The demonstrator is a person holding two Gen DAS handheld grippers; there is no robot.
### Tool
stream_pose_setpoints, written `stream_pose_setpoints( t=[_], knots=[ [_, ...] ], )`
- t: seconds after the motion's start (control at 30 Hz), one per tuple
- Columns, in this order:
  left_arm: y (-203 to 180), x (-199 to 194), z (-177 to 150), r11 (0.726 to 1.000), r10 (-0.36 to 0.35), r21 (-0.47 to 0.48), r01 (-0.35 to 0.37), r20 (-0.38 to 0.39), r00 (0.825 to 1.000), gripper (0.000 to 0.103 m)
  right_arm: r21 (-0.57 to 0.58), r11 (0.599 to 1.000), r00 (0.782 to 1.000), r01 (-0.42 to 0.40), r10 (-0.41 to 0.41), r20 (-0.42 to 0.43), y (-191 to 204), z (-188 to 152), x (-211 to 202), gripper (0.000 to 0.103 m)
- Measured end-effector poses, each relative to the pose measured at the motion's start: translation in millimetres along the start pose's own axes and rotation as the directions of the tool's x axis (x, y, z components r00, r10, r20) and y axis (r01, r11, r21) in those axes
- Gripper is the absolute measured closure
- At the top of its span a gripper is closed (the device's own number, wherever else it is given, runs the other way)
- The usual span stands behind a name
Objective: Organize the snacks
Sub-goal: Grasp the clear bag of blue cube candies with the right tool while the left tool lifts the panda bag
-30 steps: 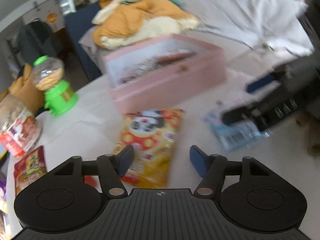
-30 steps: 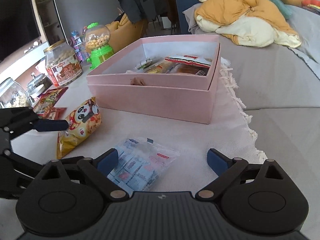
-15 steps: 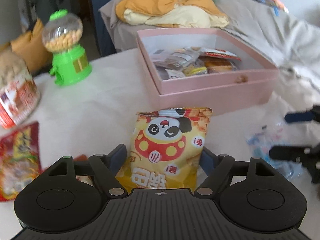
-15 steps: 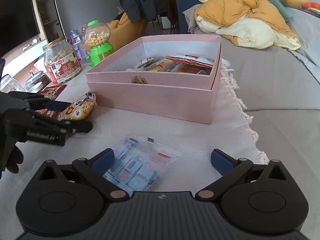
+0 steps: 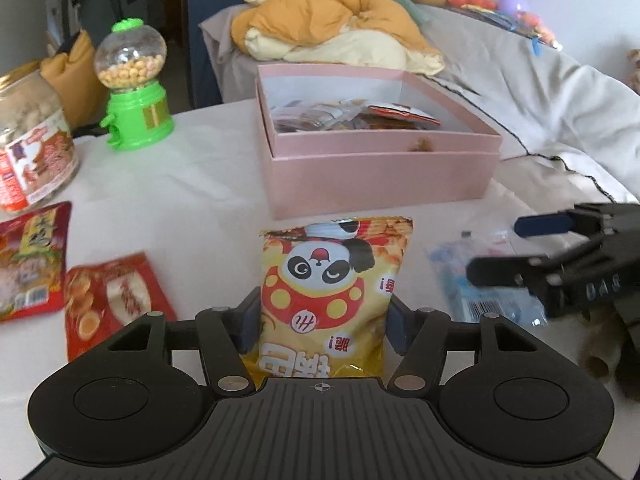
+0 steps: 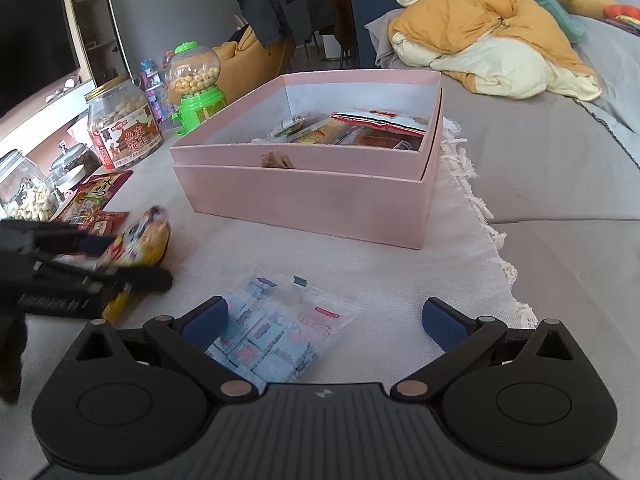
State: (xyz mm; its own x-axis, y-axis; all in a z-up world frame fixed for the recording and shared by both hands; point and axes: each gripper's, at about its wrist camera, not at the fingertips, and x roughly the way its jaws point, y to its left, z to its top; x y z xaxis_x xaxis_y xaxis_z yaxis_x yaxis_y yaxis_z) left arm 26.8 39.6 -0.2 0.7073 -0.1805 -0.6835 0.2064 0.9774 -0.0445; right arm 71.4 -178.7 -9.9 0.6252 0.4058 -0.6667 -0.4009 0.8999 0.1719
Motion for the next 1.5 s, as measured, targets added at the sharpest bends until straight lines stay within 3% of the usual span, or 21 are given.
stream_pose_setpoints(
  t=[0.13,0.3,0.53,0.77,0.97,1.17,1.2,1.23,1.33,1.5],
  knots=[
    [-5.3,-6.5,-12.1,0.999,0.041,-0.008,-0.04,0.042,0.998,0.038,-0.008,1.0,1.0,-0.004,0.004,-0.012,-0.2,1.3,0.3,0.0],
    [-0.3,-8.2,-14.5,0.999,0.026,-0.038,-0.023,0.065,0.998,0.038,-0.013,1.0,1.0,-0.005,0.005,-0.031,9.0,-1.2,-5.1,0.0],
    [-3.9,-10.0,-19.3,0.999,0.036,-0.032,-0.034,0.084,0.996,0.038,-0.113,0.992,0.999,0.049,-0.051,-0.019,16.0,-13.1,-25.3,0.0],
    [-4.1,-10.3,-19.9,0.999,0.035,-0.039,-0.032,0.091,0.995,0.038,-0.162,0.962,0.975,0.22,-0.215,0.045,-5.6,-17.4,-46.3,0.0],
    [-2.3,-11.2,-20.4,0.998,0.026,-0.052,-0.021,0.096,0.995,0.038,-0.132,0.989,0.997,0.071,-0.074,-0.018,5.1,-14.0,-36.3,0.0],
    [-2.1,-11.1,-20.5,0.998,0.027,-0.053,-0.022,0.096,0.995,0.038,-0.24,0.965,0.993,0.105,-0.113,-0.024,26.7,-5.0,-1.4,0.001],
    [-2.1,-11.1,-20.4,0.998,0.026,-0.053,-0.021,0.096,0.995,0.038,-0.224,0.97,0.994,0.093,-0.104,-0.038,26.0,-0.7,0.4,0.009],
    [-2.0,-11.0,-20.4,0.998,0.026,-0.053,-0.021,0.096,0.995,0.038,-0.214,0.974,0.995,0.071,-0.083,-0.05,26.0,2.3,-0.3,0.027],
    [-2.3,-10.8,-20.2,0.998,0.026,-0.052,-0.021,0.096,0.995,0.038,-0.217,0.975,0.997,0.054,-0.064,-0.041,32.2,1.2,-13.4,0.043],
    [-2.7,-10.9,-20.3,0.998,0.031,-0.049,-0.026,0.097,0.995,0.038,-0.209,0.977,0.999,0.032,-0.039,-0.033,37.0,-10.0,-32.1,0.044]
  ],
)
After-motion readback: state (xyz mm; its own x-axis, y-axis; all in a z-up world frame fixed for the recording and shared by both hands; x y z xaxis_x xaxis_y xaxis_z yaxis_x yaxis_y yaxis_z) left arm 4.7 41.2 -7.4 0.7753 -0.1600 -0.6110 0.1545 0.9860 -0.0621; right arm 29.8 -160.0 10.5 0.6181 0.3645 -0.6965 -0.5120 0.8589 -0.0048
